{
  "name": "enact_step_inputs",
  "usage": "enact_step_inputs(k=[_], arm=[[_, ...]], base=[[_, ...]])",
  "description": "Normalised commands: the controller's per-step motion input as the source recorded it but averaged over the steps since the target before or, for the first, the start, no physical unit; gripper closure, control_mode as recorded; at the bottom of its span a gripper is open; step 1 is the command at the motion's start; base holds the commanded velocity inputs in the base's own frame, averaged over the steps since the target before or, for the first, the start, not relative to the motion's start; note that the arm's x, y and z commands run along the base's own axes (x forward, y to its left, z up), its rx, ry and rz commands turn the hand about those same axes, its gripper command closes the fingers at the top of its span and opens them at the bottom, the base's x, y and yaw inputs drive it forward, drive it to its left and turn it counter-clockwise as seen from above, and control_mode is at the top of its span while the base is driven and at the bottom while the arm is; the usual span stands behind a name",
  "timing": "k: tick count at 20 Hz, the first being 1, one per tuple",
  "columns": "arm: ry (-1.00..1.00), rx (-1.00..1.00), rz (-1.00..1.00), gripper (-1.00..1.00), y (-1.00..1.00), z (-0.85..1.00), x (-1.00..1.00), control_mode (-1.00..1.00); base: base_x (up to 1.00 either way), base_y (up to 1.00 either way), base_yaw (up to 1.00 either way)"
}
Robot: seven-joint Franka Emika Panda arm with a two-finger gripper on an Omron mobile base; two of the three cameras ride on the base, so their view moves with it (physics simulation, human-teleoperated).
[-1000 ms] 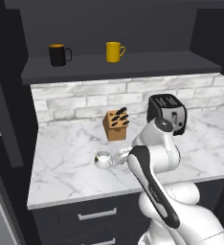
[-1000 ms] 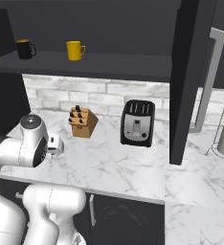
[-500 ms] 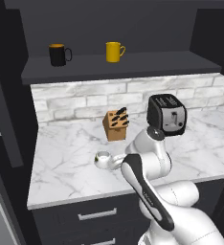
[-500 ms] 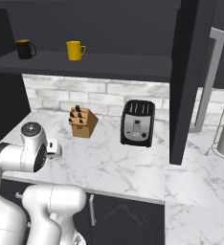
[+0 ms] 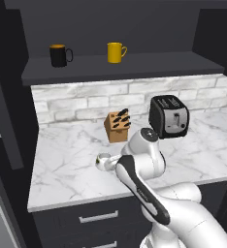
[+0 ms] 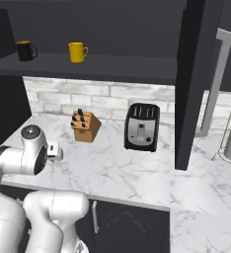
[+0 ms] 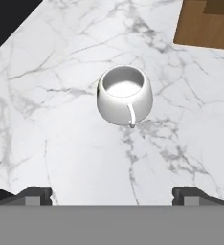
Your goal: Pick the mug on the counter and place it in the cabinet with the handle facing the right, like the mugs already inside.
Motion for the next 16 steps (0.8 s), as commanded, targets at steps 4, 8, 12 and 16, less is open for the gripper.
enact_step_inputs(k=[4, 8, 12, 16], arm=[[0.0, 0.0, 0.03, -1.0, 0.0, -0.32, 0.26, -1.0], [0.0, 0.0, 0.06, -1.0, 0.0, -0.37, 0.28, -1.0], [0.0, 0.0, 0.09, -1.0, 0.0, -0.38, 0.22, -1.0], [0.0, 0.0, 0.09, -1.0, 0.0, -0.4, 0.14, -1.0]], base=[[0.0, 0.0, 0.0], [0.0, 0.0, 0.0], [0.0, 0.0, 0.0], [0.0, 0.0, 0.0]])
